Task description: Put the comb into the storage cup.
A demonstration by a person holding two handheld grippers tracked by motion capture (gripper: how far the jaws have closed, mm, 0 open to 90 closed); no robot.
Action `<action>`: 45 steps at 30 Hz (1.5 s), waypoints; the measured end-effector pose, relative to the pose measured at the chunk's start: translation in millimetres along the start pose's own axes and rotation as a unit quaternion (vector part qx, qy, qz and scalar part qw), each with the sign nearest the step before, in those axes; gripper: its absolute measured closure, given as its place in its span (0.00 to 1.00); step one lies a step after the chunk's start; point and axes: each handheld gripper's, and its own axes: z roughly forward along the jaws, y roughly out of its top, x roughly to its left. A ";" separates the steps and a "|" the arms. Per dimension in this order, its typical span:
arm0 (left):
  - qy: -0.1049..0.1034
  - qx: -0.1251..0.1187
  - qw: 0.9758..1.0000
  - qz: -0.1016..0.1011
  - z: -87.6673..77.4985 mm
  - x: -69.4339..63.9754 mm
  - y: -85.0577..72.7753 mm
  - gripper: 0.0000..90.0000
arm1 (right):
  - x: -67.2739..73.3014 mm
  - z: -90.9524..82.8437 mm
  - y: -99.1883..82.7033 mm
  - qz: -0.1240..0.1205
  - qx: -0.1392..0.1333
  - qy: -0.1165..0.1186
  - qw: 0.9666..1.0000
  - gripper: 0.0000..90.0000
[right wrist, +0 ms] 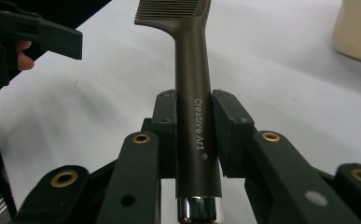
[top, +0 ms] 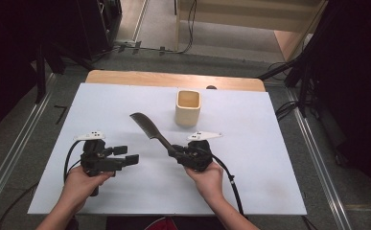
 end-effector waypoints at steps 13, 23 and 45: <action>0.021 -0.010 0.999 -0.044 14.0 3.9 18.3 0.25 | 1.9 16.9 4.2 0.024 -0.032 -0.022 0.999 0.78; 0.042 -0.025 0.997 -0.056 29.4 5.3 31.3 0.25 | 4.9 24.2 5.4 0.036 -0.056 -0.041 0.997 0.78; 0.072 -0.052 0.993 -0.083 54.9 4.2 50.6 0.26 | 6.0 40.6 5.5 0.082 -0.098 -0.046 0.991 0.78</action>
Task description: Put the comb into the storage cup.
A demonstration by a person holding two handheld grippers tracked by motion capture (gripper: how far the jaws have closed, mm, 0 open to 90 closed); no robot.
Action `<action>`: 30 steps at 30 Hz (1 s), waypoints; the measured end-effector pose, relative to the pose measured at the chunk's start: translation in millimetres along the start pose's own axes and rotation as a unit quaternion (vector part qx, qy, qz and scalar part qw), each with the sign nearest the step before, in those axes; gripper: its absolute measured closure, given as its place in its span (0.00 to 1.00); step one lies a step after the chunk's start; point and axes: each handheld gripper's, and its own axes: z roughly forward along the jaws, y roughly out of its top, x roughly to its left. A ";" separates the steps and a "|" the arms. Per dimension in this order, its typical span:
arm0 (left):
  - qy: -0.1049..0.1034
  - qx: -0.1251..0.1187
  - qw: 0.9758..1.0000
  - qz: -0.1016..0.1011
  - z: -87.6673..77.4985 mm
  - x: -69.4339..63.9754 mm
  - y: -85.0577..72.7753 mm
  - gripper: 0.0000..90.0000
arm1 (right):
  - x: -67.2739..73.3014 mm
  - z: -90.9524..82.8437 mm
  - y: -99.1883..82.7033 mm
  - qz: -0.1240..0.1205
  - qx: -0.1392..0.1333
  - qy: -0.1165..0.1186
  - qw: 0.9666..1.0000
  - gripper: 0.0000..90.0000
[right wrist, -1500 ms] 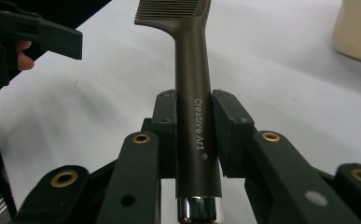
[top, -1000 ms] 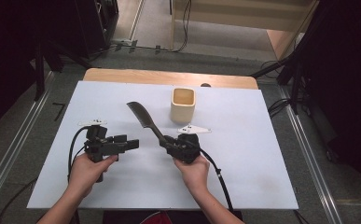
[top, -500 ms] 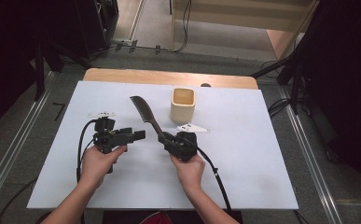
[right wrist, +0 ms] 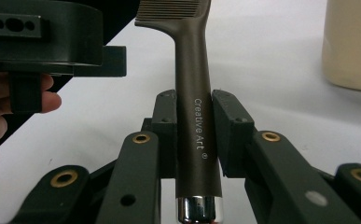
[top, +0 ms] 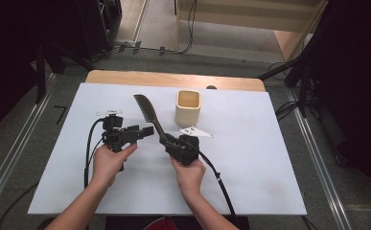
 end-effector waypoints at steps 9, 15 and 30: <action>0.002 -0.018 1.000 -0.020 8.5 -1.4 -0.2 0.28 | 4.3 3.7 -1.0 0.011 -0.015 0.005 1.000 0.78; 0.003 -0.027 0.999 -0.026 12.7 -1.4 0.9 0.29 | 7.2 6.6 -2.3 0.018 -0.020 0.012 1.000 0.78; 0.015 -0.027 0.999 -0.032 24.7 2.6 0.5 0.31 | 8.4 15.7 -4.5 0.090 -0.028 0.071 0.993 0.78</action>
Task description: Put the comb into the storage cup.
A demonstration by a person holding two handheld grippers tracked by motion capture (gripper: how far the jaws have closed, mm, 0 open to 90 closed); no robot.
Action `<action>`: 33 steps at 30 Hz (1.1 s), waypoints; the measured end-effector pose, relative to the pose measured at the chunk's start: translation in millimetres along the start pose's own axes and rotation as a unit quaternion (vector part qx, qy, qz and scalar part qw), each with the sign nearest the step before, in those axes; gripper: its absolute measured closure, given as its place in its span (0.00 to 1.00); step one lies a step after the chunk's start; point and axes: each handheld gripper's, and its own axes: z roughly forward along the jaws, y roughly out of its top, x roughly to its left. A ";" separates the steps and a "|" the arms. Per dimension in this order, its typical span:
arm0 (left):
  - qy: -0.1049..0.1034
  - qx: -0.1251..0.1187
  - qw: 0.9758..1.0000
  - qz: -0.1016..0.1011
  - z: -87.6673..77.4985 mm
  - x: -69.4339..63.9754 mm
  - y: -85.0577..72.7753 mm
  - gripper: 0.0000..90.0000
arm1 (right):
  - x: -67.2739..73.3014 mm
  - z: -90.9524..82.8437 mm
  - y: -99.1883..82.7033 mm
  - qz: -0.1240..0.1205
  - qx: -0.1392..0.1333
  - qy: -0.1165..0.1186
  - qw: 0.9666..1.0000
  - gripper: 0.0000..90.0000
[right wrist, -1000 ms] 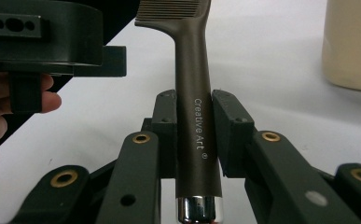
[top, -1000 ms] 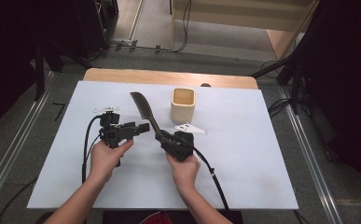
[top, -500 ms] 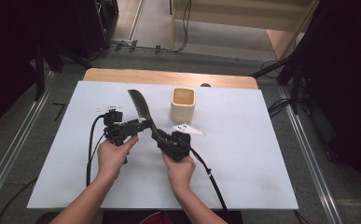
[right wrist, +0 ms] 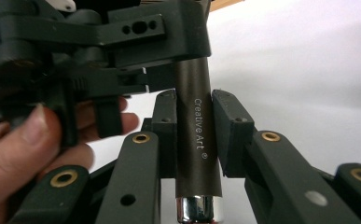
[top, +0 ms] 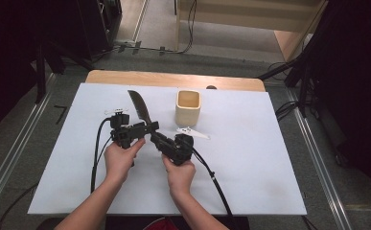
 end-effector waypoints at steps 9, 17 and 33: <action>-0.005 0.002 1.000 -0.014 0.7 1.9 -0.5 0.40 | 0.6 1.7 -1.9 0.013 -0.007 0.008 1.000 0.78; -0.005 -0.001 1.000 -0.022 0.6 3.1 -0.9 0.52 | 0.2 2.7 -3.2 0.016 -0.009 0.011 1.000 0.78; -0.022 -0.002 0.998 -0.051 1.2 5.1 -1.7 0.73 | -1.1 3.4 -5.0 0.020 -0.013 0.014 1.000 0.78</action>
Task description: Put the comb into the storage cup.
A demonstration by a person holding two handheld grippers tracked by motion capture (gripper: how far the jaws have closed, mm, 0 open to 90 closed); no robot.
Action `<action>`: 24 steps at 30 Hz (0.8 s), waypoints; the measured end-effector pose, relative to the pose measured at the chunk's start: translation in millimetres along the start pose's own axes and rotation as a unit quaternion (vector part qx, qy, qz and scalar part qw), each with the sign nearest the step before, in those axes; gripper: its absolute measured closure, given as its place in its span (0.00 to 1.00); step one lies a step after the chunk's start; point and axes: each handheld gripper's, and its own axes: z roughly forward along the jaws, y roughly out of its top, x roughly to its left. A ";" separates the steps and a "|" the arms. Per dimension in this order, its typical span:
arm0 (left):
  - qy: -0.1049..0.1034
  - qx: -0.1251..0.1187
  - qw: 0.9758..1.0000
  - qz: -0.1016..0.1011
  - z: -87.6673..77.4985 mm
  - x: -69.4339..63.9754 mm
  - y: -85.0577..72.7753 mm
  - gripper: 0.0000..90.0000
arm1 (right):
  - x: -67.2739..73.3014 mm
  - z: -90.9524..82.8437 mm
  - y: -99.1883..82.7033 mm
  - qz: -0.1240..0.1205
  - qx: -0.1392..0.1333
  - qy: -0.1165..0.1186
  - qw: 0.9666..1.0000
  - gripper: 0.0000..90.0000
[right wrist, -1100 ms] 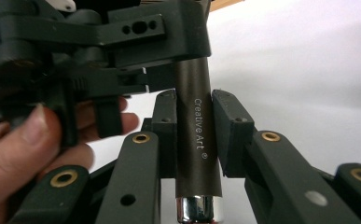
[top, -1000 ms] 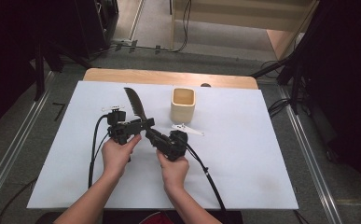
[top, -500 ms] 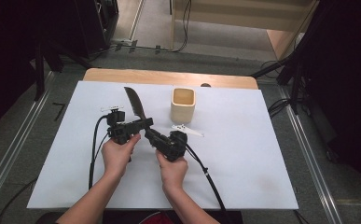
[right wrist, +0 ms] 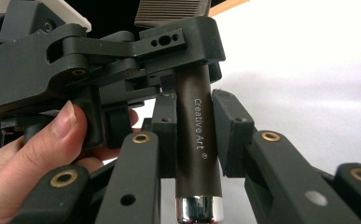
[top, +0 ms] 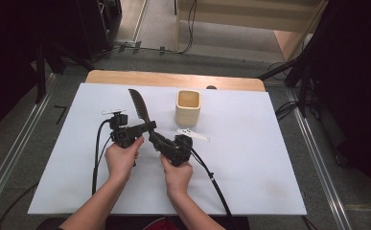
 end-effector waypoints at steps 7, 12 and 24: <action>-0.015 0.002 1.000 -0.019 -1.4 1.2 0.9 0.76 | -0.3 -0.1 -0.2 -0.006 -0.001 0.003 1.000 0.78; -0.028 -0.002 0.999 -0.035 -3.0 1.6 0.8 0.79 | -0.2 -0.2 -0.5 -0.012 -0.001 0.006 1.000 0.78; -0.042 -0.006 0.998 -0.043 -4.3 1.1 -0.2 0.82 | 1.2 -0.7 -0.6 -0.028 0.001 0.004 1.000 0.76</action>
